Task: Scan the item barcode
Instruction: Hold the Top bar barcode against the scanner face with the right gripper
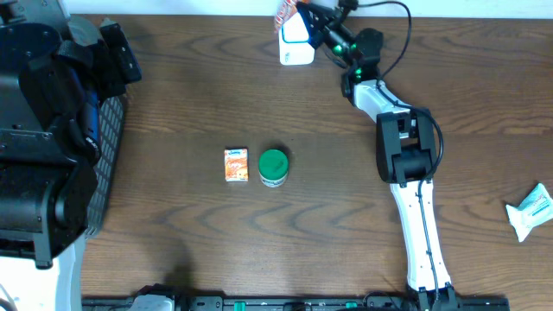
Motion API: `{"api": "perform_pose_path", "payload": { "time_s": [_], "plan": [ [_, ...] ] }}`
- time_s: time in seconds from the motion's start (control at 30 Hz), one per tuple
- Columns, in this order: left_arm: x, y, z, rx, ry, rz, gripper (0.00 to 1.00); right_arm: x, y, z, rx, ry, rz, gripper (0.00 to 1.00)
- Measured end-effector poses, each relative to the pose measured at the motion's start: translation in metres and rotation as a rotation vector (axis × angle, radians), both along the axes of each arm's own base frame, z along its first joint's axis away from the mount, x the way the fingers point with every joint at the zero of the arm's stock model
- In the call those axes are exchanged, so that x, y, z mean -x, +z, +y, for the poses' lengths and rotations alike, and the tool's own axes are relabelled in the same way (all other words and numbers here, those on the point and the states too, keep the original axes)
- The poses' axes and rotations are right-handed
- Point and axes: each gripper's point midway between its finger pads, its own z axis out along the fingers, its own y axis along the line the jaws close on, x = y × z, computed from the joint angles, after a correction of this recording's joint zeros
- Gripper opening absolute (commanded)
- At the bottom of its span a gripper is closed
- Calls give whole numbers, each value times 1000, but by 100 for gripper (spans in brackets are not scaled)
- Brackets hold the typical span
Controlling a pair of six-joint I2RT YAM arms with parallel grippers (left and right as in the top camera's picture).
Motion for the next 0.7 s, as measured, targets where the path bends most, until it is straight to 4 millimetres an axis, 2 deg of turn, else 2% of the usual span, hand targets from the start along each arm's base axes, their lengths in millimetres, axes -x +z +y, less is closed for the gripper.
{"api": "perform_pose_path", "payload": {
  "time_s": [0.07,0.13,0.33,0.5,0.7],
  "plan": [
    [0,0,0,0,0,0,98,-6,-14,-12,1,-21,31,1],
    [0,0,0,0,0,0,98,-9,-20,-16,4,-30,53,1],
    [0,0,0,0,0,0,98,-13,-30,-17,11,-34,96,1],
    [0,0,0,0,0,0,98,-13,-65,-14,44,-18,170,1],
    [0,0,0,0,0,0,98,-22,-74,-32,89,-26,219,1]
  ]
}}
